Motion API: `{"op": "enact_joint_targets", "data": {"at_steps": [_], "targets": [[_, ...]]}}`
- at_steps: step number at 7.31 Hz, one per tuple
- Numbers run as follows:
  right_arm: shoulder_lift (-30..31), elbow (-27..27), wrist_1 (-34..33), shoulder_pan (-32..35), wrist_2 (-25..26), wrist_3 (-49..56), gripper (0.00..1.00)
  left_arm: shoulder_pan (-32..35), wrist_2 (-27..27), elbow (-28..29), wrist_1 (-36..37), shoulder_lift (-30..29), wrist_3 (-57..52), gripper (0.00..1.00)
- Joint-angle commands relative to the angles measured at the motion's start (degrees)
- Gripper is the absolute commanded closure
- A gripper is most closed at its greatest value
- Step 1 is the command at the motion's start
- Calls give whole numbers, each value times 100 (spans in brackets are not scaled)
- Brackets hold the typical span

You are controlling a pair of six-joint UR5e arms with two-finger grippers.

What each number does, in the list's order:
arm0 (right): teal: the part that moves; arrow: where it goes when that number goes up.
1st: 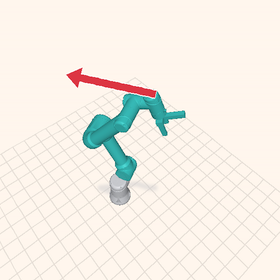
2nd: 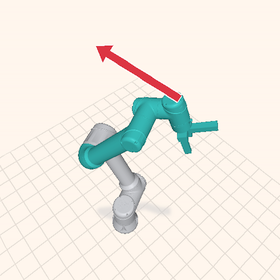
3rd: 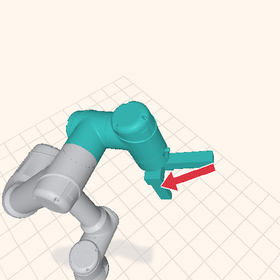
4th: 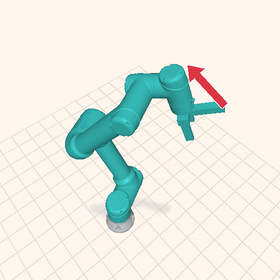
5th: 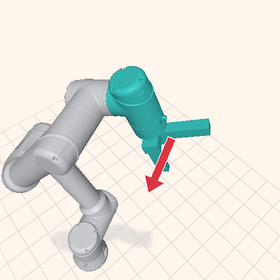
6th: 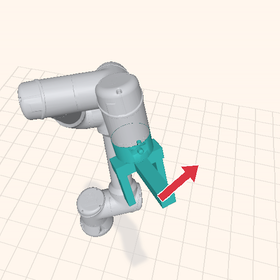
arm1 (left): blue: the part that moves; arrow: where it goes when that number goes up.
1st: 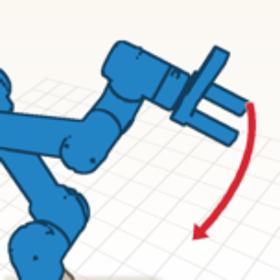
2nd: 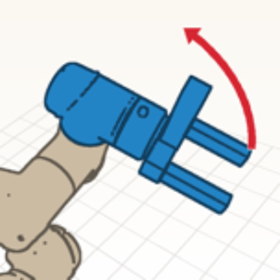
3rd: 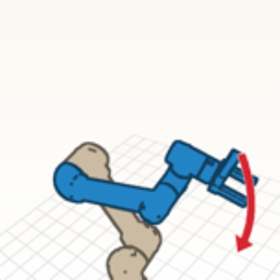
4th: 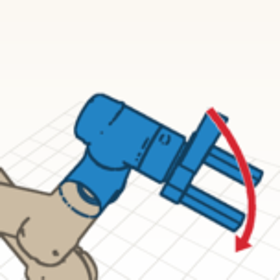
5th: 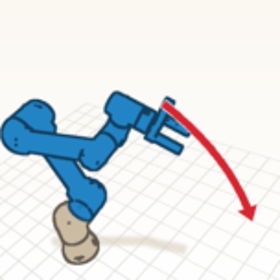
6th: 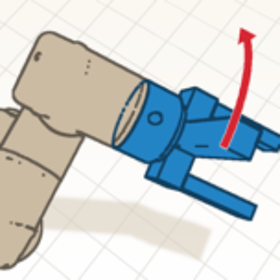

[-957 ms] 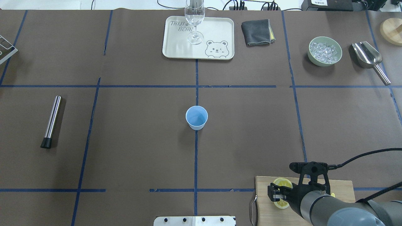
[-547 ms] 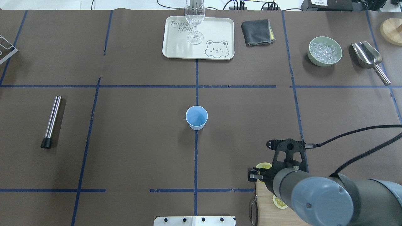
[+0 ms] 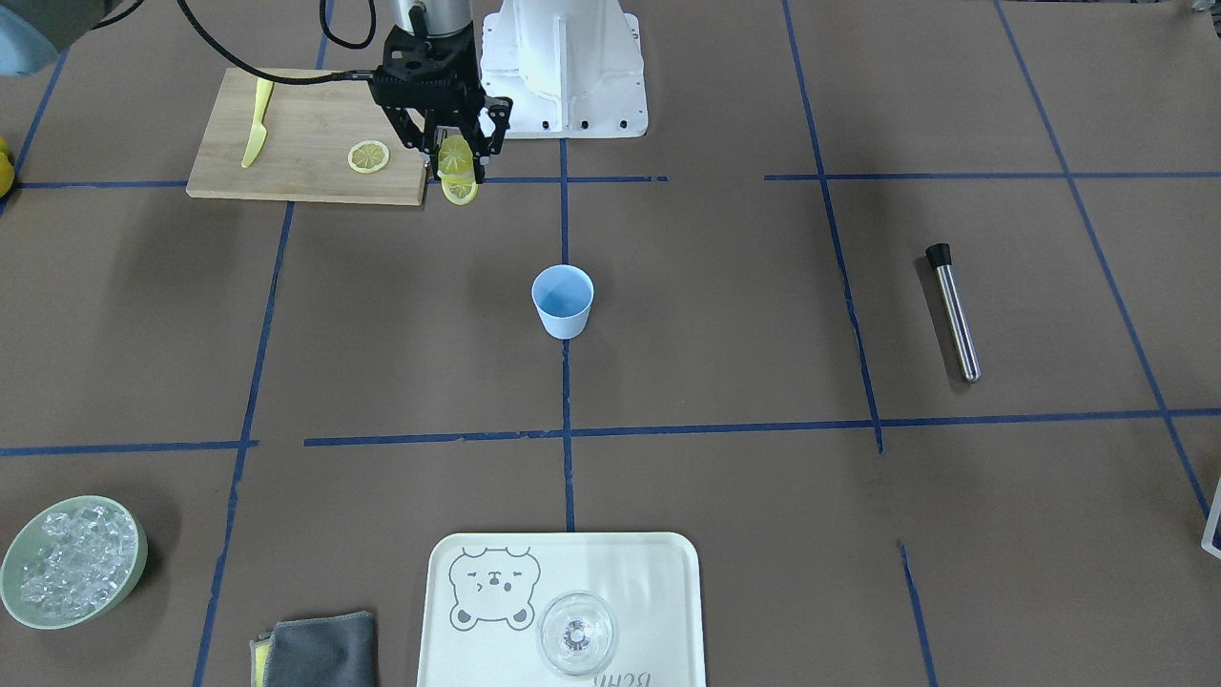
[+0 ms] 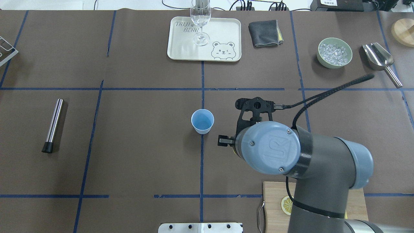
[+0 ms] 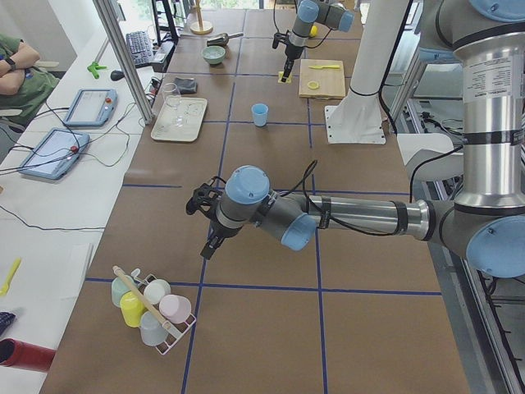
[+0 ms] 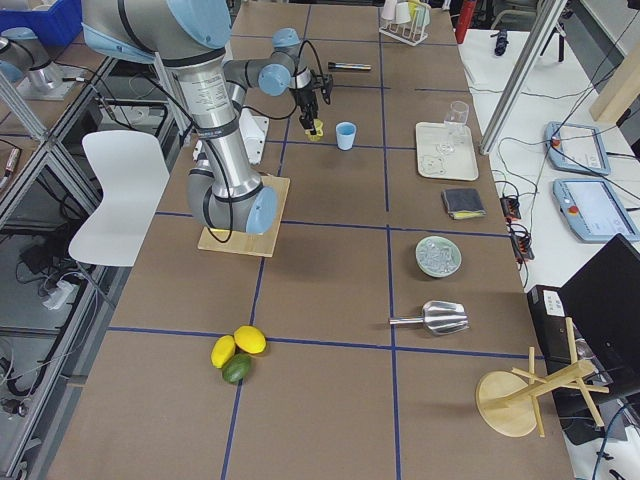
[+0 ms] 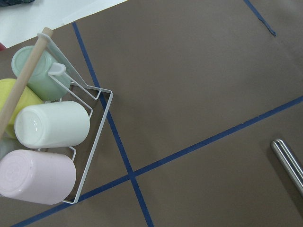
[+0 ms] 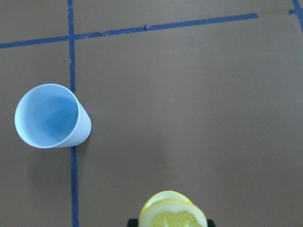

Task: Squeeze lemon into cup
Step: 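Carry the lemon slice with the right gripper over the blue cup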

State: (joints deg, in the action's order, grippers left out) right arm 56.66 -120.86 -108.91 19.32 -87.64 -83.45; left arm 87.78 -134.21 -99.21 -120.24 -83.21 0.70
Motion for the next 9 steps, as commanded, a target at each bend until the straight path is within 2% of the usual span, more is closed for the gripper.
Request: {"op": "enact_joint_targets", "data": {"at_steps": [1,3,4,5,9], "targets": [[-915,980,10,326,-139,118,91,2,0,16,9,6,0,0],[-1532,1834,202,484,-148,205,90,2,0,42,18,6,0,0],[-1604,2308,656,520,-140,215,90,2,0,51,27,15,0,0],[-1649,2591,834,555,-139,232,90,2,9,51,27,15,0,0],[-1631,2638,819,503,-183,232,83,2,9,51,27,59,0,0]]}}
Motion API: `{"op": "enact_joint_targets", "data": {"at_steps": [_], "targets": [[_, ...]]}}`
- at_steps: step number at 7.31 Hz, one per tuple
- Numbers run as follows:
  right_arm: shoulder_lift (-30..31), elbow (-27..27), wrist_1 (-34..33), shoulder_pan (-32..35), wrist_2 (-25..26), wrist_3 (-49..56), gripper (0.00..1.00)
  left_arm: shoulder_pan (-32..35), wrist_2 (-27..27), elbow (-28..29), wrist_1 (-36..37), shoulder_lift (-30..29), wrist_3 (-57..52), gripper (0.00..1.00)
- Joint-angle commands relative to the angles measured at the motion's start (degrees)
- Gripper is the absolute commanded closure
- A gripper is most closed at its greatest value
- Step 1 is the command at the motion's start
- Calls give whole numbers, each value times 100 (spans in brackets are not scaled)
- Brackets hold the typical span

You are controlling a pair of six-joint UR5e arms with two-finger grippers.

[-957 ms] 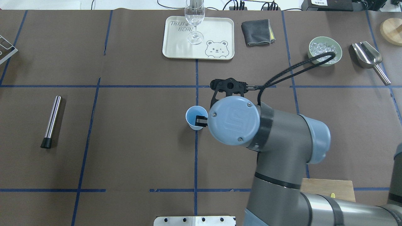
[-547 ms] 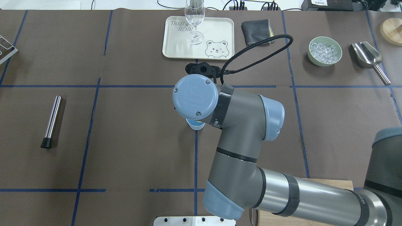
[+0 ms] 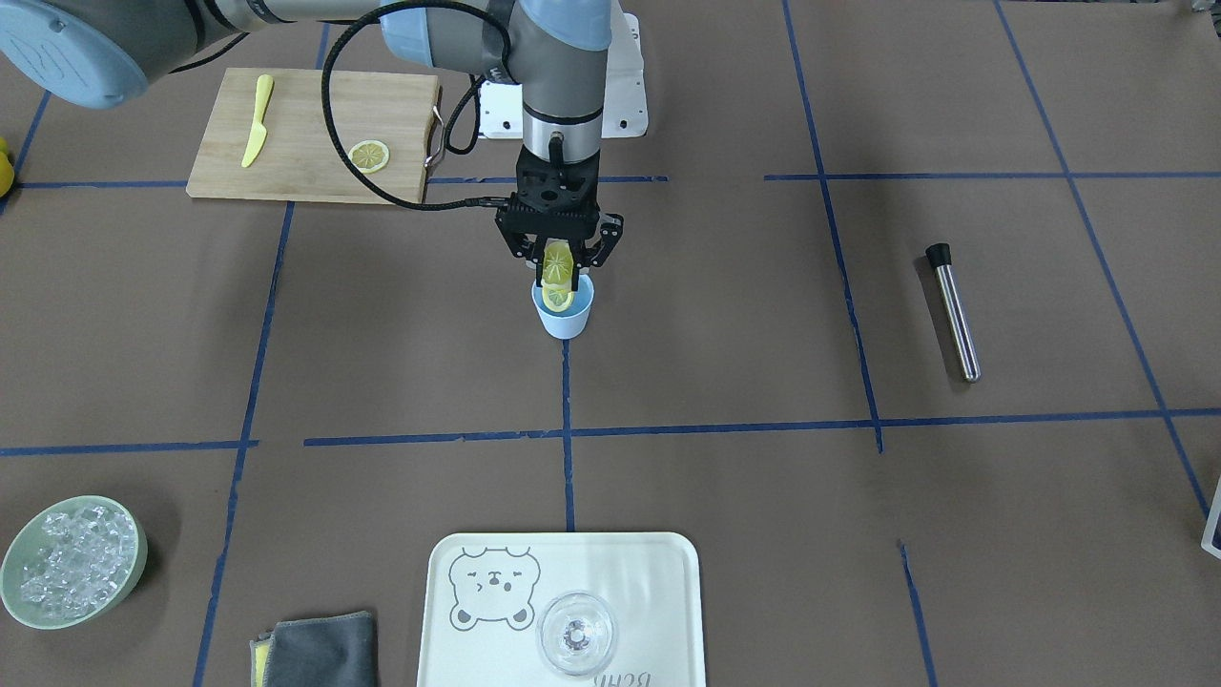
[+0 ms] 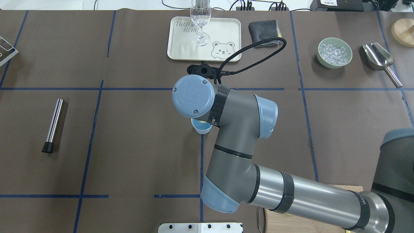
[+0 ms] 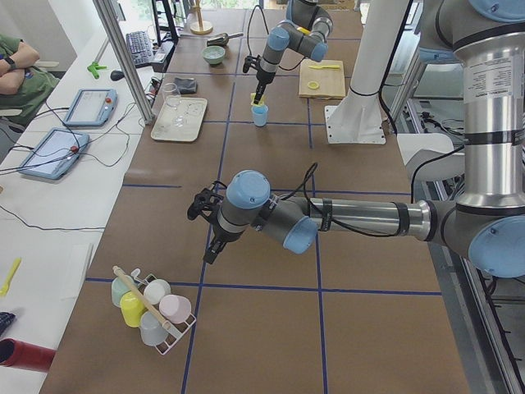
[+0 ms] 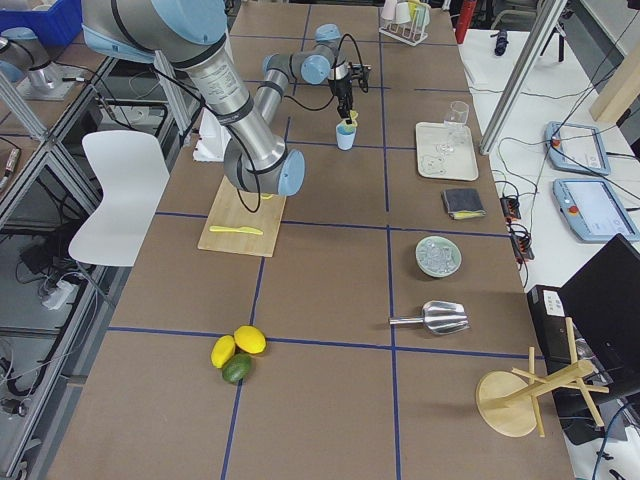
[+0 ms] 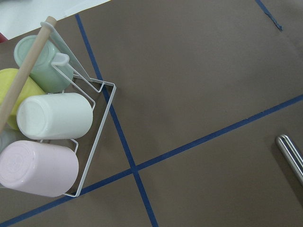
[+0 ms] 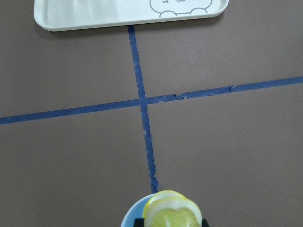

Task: Squeeze lemon into cup
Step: 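Carry the lemon slice with the right gripper over the blue cup, then release the lemon slice into the cup and withdraw the right gripper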

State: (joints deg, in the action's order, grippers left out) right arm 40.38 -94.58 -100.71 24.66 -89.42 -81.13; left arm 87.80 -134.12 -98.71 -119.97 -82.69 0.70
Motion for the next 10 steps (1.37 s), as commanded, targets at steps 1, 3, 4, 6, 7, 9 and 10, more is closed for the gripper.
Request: {"op": "enact_joint_targets", "data": {"at_steps": [1,3,4,6,7,9,10], "targets": [[5,10,-2,-40,-5,0,77,0,0,0,0,7,0,0],[14,2,-2,-49,-5,79,0,0,0,0,0,7,0,0],[5,1,7,-49,-5,88,0,0,0,0,0,7,0,0],[5,-51,-2,-40,-14,202,0,0,0,0,0,7,0,0],[14,-69,7,21,-66,464,0,0,0,0,0,7,0,0],[144,-182,7,738,-889,1418,0,-9,-9,-8,-61,-20,9,0],[337,-314,24,1247,-1337,2260,0,-9,-9,-61,-166,-11,26,0]]}}
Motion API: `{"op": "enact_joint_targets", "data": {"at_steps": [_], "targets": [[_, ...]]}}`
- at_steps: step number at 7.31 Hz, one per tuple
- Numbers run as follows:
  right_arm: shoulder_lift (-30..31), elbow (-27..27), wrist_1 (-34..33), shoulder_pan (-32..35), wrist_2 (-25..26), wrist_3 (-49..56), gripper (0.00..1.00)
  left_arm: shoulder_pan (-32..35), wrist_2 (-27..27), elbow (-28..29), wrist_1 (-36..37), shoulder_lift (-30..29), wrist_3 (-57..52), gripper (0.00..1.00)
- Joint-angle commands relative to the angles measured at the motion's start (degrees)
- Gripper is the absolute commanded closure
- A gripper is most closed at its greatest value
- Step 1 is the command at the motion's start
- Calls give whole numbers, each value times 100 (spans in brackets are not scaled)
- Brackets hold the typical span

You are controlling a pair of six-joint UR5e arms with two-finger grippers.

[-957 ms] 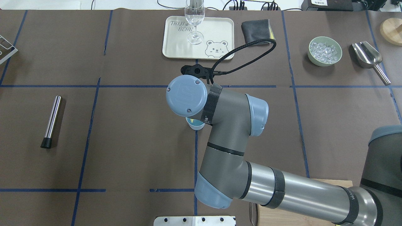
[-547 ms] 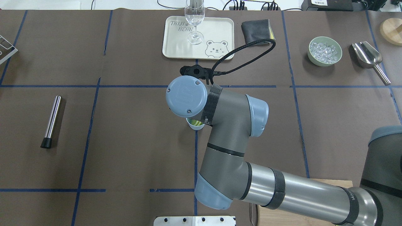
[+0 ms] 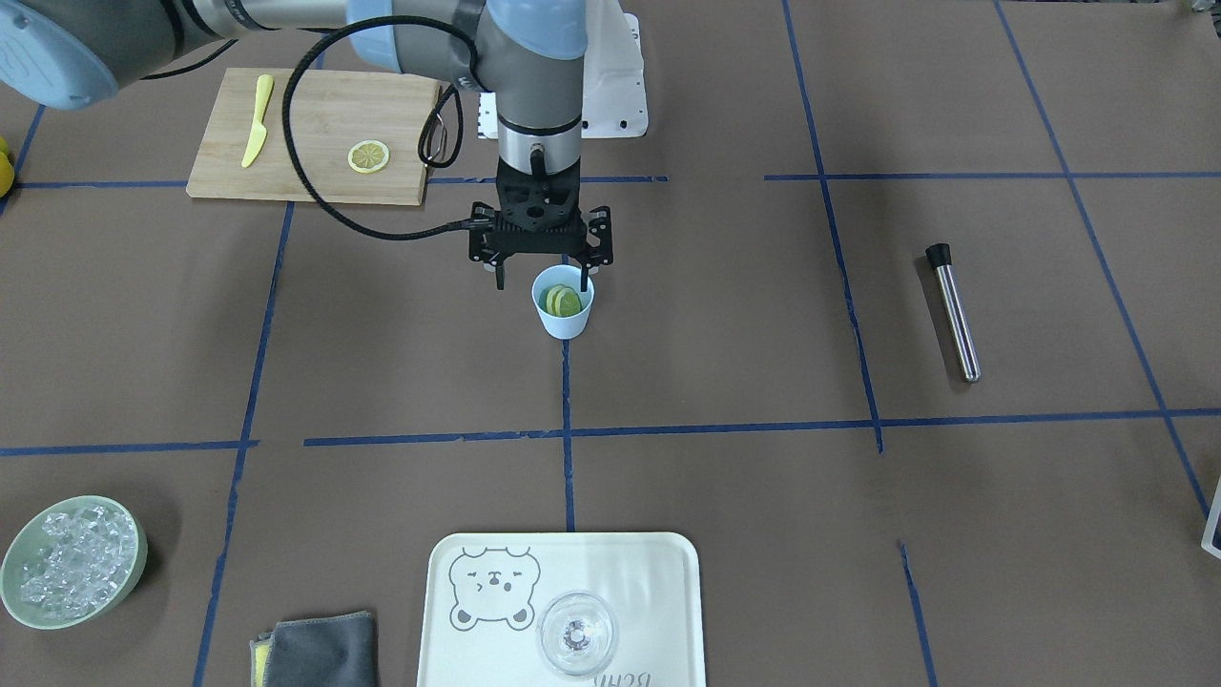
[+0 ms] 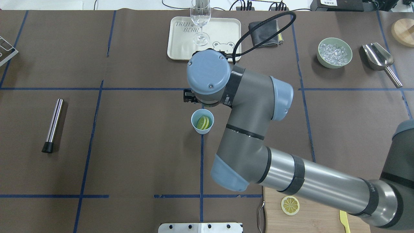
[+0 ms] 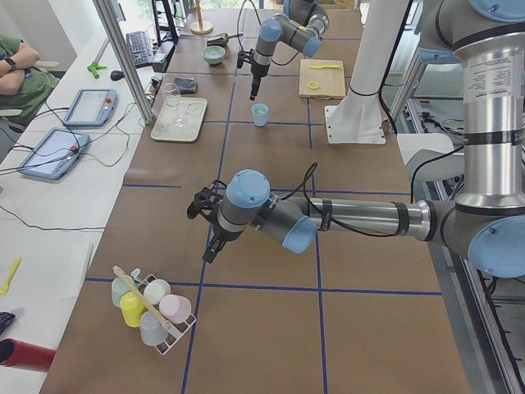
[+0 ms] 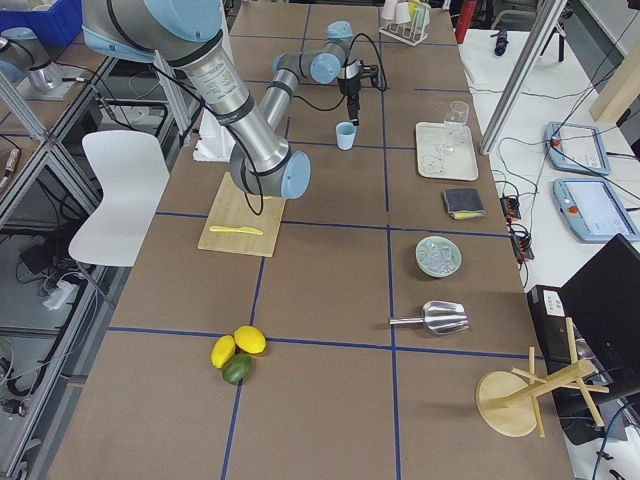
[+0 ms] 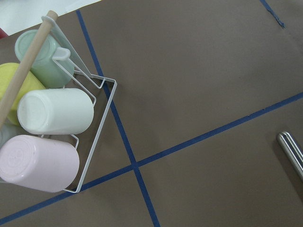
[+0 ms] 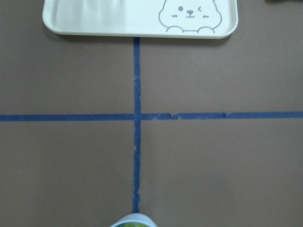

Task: Squeeze lemon into cup
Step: 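Release the lemon slice into the cup and withdraw the right gripper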

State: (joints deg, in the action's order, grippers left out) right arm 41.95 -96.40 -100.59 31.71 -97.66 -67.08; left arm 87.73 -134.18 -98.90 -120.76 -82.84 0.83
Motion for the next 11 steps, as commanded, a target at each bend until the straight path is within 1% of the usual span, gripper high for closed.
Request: {"op": "enact_joint_targets", "data": {"at_steps": [1,2,3,4,5,6,7,8,9,10,11], "targets": [[426,-133,30,1095,-979,1664,0,-1,-12,-15,-549,5,40,0],[793,-133,239,1596,-1340,2525,0,8,-12,20,-1154,22,40,0],[1284,-90,590,2176,-1831,3508,0,-10,-29,185,-1682,-100,75,0],[1576,-20,637,2704,-2332,4362,0,-1,-47,222,-1661,-292,267,0],[1910,68,620,3283,-2780,5145,0,-1,-56,118,-1722,-329,1139,0],[2322,191,637,3794,-3246,5918,0,-123,-38,56,-1740,-364,1374,0],[3040,166,881,4286,-3259,6744,0,-368,-212,-75,-1827,-347,1428,0],[3830,165,1405,4682,-3225,7274,0,-622,-527,-77,-1811,-347,1429,0],[4186,305,1898,5017,-3155,7175,0,-703,-530,-77,-1810,-295,1438,0],[4311,489,1920,5412,-3363,7165,0,-852,-435,-59,-1802,-251,1734,0],[4469,543,1894,5546,-3409,7191,0,-1123,71,-94,-1810,-242,2111,0]]}}
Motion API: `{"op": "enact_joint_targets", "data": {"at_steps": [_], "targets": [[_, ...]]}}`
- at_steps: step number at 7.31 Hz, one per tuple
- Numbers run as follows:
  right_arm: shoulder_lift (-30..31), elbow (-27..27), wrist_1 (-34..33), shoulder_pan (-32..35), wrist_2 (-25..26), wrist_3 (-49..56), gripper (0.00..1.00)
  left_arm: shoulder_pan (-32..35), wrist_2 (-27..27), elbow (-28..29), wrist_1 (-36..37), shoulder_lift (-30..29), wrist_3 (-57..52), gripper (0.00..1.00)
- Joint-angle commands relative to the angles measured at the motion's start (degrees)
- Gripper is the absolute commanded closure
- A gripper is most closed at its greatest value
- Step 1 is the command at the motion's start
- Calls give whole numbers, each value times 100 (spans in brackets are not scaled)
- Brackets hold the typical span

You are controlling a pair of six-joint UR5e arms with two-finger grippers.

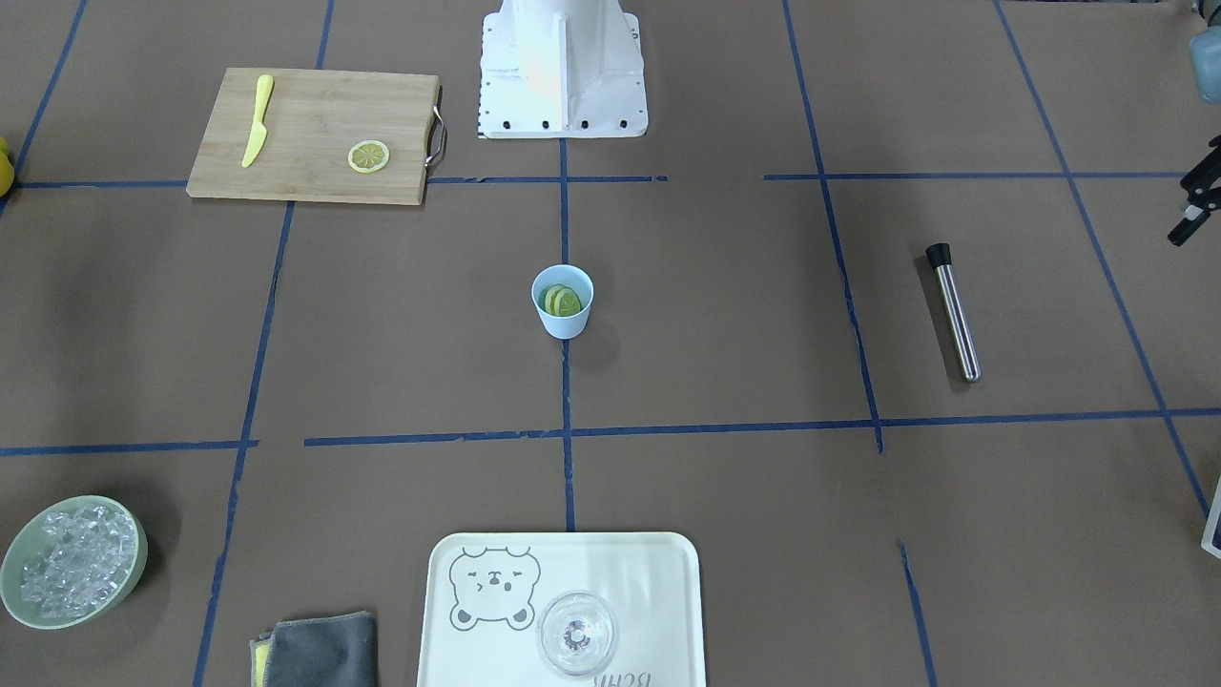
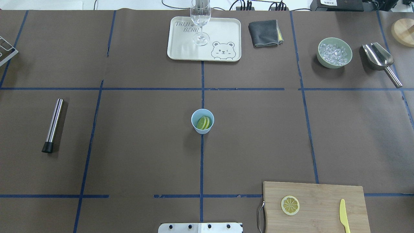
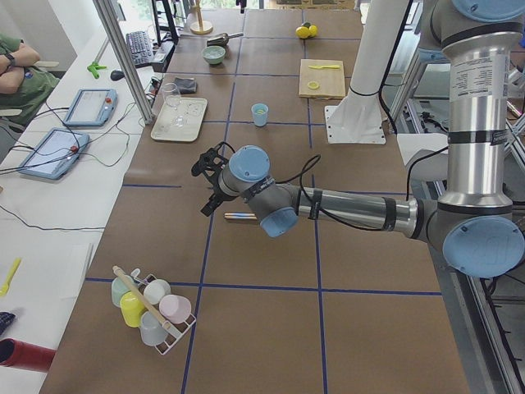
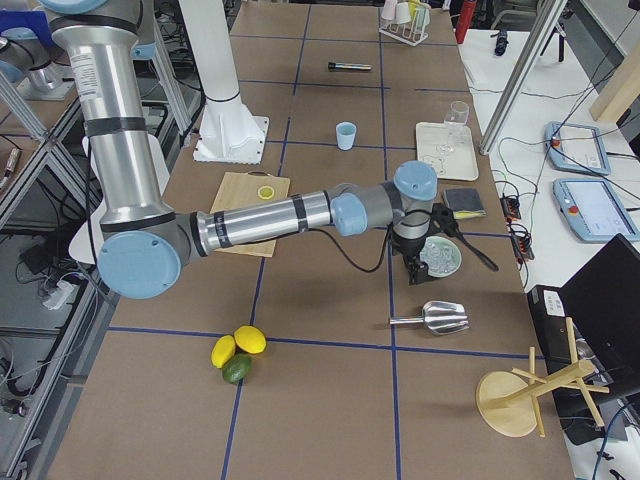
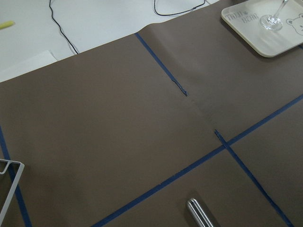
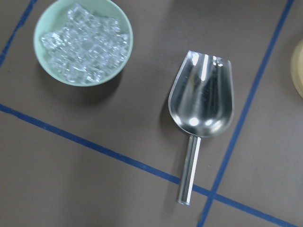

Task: Squeeze lemon into cup
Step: 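Reach the left gripper to the metal rod and grasp it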

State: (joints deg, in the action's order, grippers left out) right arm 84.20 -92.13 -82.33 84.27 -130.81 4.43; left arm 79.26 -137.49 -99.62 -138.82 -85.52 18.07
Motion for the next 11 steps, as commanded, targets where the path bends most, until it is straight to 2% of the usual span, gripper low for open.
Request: {"op": "enact_joint_targets", "data": {"at_steps": [1,3,4,8,10,11], "targets": [[551,221,138,292,-76,102,0,-714,903,-5,4,27,1069,0],[554,178,209,327,-120,23,0,-1567,1660,30,-5,18,2818,29],[571,170,209,327,-138,23,0,-1876,2238,100,30,1,3112,39],[624,169,218,327,-129,23,0,-2485,2719,968,110,-552,3132,39],[633,169,218,327,-129,32,0,-2782,2736,988,110,-588,3368,39],[642,169,218,327,-129,23,0,-2923,2919,980,110,-588,3422,39]]}}
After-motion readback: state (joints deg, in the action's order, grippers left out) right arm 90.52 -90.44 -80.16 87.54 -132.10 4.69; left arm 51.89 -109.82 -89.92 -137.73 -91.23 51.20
